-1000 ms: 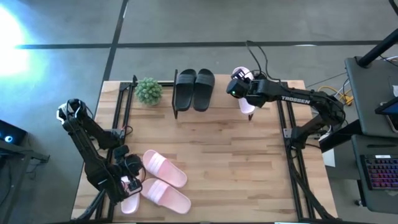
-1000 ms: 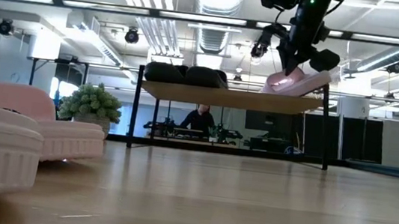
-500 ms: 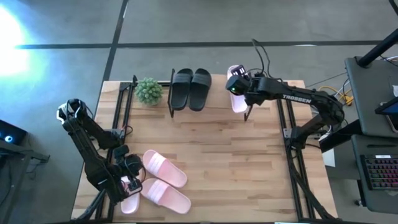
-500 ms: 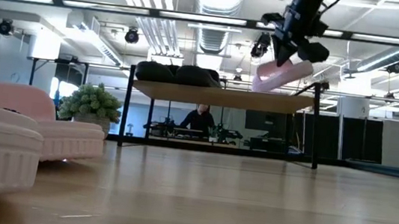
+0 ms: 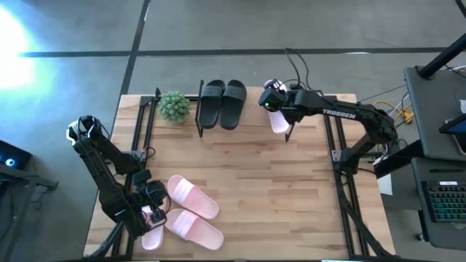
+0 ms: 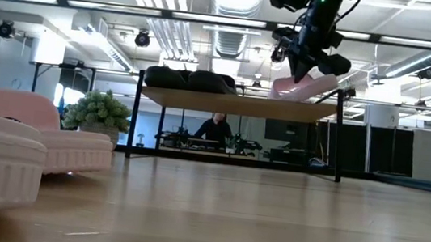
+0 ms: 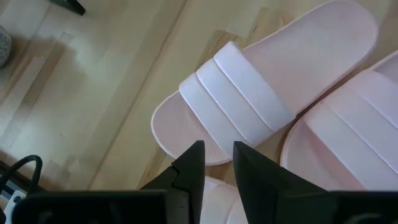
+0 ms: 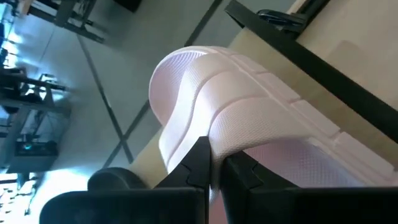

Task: Pick and place slides into the shelf
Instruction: Put the pink slipper on the shelf

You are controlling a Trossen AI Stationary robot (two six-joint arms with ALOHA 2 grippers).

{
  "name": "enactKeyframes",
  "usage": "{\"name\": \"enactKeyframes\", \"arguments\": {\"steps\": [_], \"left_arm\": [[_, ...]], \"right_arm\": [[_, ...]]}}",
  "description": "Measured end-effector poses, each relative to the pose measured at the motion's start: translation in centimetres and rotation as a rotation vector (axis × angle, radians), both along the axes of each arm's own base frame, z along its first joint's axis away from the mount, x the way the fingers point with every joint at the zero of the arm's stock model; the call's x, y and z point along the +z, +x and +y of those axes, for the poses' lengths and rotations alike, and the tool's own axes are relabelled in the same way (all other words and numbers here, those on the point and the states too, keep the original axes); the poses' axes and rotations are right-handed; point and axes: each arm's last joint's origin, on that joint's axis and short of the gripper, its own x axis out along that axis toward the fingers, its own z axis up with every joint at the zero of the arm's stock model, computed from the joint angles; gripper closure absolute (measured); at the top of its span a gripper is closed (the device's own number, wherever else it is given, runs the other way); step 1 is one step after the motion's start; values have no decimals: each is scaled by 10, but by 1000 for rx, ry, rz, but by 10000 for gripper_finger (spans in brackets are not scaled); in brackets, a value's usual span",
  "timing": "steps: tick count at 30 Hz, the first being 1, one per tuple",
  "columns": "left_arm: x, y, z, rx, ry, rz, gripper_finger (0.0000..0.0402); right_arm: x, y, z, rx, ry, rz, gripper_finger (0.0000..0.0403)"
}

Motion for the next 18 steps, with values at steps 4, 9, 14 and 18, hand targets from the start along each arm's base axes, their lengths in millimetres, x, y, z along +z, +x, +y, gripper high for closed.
{"name": "enactKeyframes", "arguments": {"steps": [4,9,14,18], "left_arm": [[0,0,0,0,0,0,332],[0,0,0,-1,0,0,332],[0,0,0,-8,11,-8,332],[0,0,0,-8,13,-8,332]], "right_arm": [[-1,1,-1,26,-34,62,390],[1,-1,-3,118,-48,178,389],[0,-4,-3,169,4,204,365],[-1,-7,-1,176,46,229,327]]}}
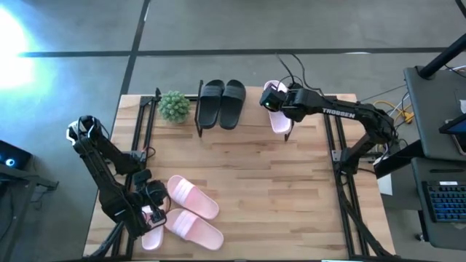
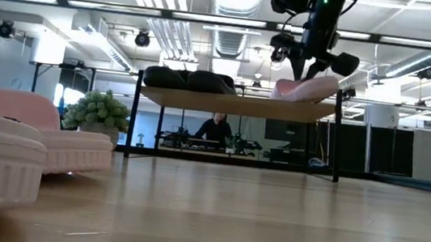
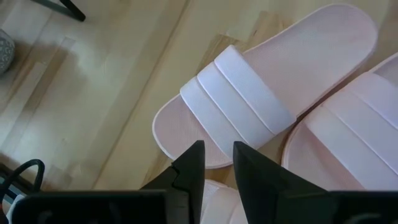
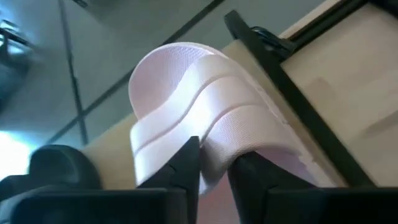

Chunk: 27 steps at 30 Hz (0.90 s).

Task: Pick and place slides into the shelf
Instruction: Put the pink slipper on the shelf

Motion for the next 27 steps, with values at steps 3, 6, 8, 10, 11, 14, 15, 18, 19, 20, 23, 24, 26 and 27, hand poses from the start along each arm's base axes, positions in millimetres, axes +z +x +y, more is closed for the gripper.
{"name": "enactKeyframes", "arguments": {"steps": [3,6,8,10,11,14,15,18,19,20,23,24,26,27], "left_arm": [[0,0,0,0,2,0,332],[0,0,0,0,4,-1,332],[0,0,0,0,4,-1,332],[0,0,0,0,4,-1,332],[0,0,0,1,4,-1,332],[0,0,0,2,3,-2,332],[0,0,0,2,3,-2,332],[0,0,0,1,6,-4,332],[0,0,0,3,6,-4,332],[0,0,1,6,5,-6,332],[2,0,2,18,-4,-27,332],[3,0,3,30,-10,-39,332],[7,0,6,39,-16,-70,332],[9,-1,8,46,-22,-86,332]], "right_arm": [[1,-1,2,1,34,-14,299],[6,0,5,28,46,-17,275],[11,1,7,64,40,0,263],[17,0,8,106,42,49,254],[20,-2,9,125,48,80,252],[27,-9,11,146,77,146,248],[28,-10,12,152,97,154,248],[30,-11,13,195,138,174,248],[31,-12,15,210,144,187,248],[33,-12,17,219,145,194,248],[38,-12,24,242,142,205,248],[40,-12,26,257,138,207,248],[44,-10,30,298,126,212,248],[47,-9,33,326,118,216,248]]}}
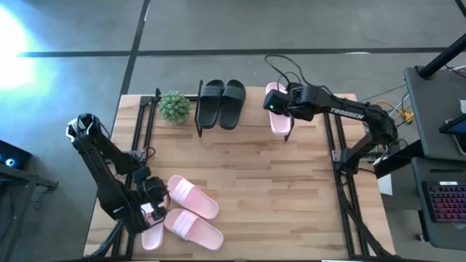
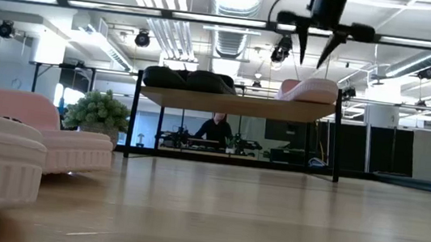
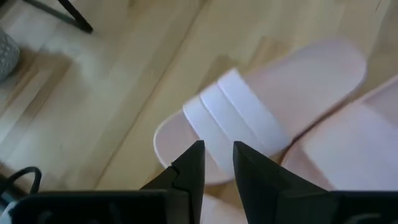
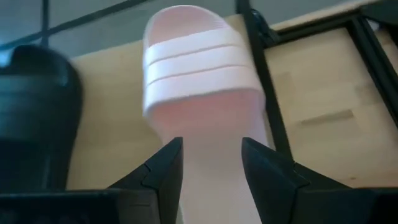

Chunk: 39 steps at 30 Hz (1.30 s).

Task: Pick and place slides into the shelf
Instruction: Put the pink slipper on the shelf

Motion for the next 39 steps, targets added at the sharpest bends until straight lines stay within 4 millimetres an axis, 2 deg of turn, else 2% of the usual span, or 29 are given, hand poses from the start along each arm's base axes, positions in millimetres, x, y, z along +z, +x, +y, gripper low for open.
{"name": "enactKeyframes", "arguments": {"steps": [4,10,15,19,23,28,35,39], "left_arm": [[11,-2,11,28,-33,-77,332],[24,-8,31,-14,-166,-172,332],[6,-8,35,-179,-277,-189,332],[-14,-11,39,-133,-391,-223,332],[-30,-16,44,5,-525,-234,332],[-39,-19,48,55,-602,-236,332],[-36,-20,50,85,-641,-273,332],[-29,-20,46,0,-683,-304,332]], "right_arm": [[16,7,18,178,-35,19,249],[38,13,62,479,-89,49,258],[44,14,97,603,-96,26,266],[40,13,123,634,-47,-18,271],[31,15,148,623,16,-66,267],[15,34,179,623,61,-151,262],[-22,97,215,702,198,-373,263],[-52,126,226,716,299,-432,257]]}}
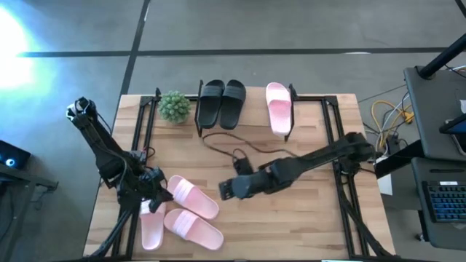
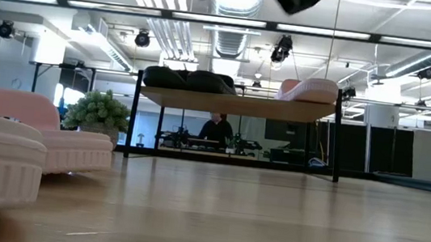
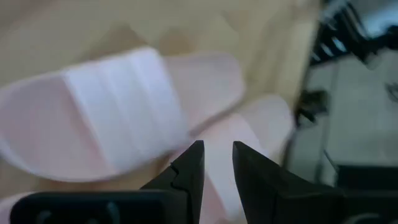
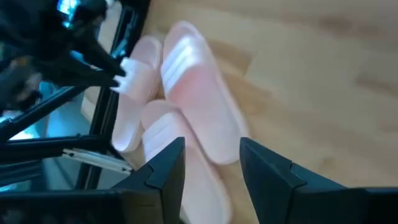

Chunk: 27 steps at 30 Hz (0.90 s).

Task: Pick and place slides into the shelf
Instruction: Put the pink slipper on the shelf

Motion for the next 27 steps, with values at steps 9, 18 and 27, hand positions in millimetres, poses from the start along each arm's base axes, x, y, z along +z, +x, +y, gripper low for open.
{"name": "enactKeyframes", "arguments": {"steps": [9,18,27], "left_arm": [[14,-7,-35,-357,42,-240,332],[11,-15,-57,-441,15,-179,332],[20,-12,-58,-418,86,-254,332]], "right_arm": [[-48,42,18,3,210,-85,252],[-94,78,15,-53,332,-199,254],[-131,103,5,-104,362,-236,254]]}}
